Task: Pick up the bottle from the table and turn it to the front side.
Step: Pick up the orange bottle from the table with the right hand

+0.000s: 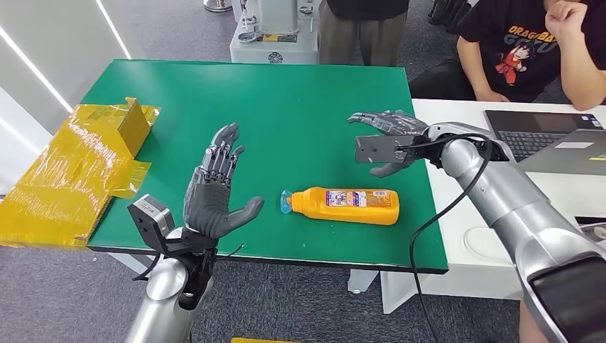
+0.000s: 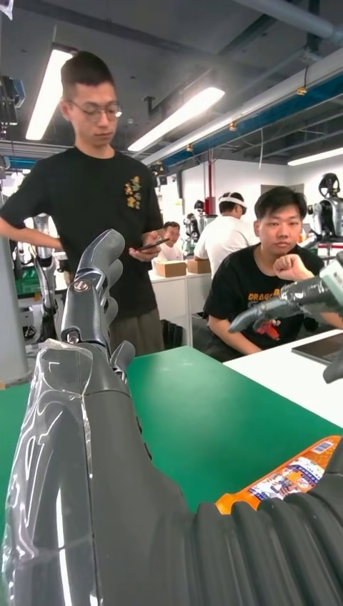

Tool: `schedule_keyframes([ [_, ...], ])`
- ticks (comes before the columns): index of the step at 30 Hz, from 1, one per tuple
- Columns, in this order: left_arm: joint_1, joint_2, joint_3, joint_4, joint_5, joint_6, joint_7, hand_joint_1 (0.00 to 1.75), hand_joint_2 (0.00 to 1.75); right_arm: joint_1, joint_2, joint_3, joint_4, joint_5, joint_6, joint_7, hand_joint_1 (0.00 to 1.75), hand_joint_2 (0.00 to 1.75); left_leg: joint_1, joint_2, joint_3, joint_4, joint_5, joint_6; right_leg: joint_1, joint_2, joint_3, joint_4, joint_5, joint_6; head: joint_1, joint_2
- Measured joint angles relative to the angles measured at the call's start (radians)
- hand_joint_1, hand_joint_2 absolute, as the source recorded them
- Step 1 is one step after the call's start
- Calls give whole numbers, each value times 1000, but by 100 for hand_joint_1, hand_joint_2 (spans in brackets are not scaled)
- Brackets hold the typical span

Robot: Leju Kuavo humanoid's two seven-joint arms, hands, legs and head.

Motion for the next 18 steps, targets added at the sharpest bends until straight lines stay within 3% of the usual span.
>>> schedule_keyframes([
  [18,5,-1,0,-2,15,-2,29,0,175,76,20,202,141,3,-1,47,0,175,0,0,0,0,0,0,0,0,0,0,0,0,0,0],
])
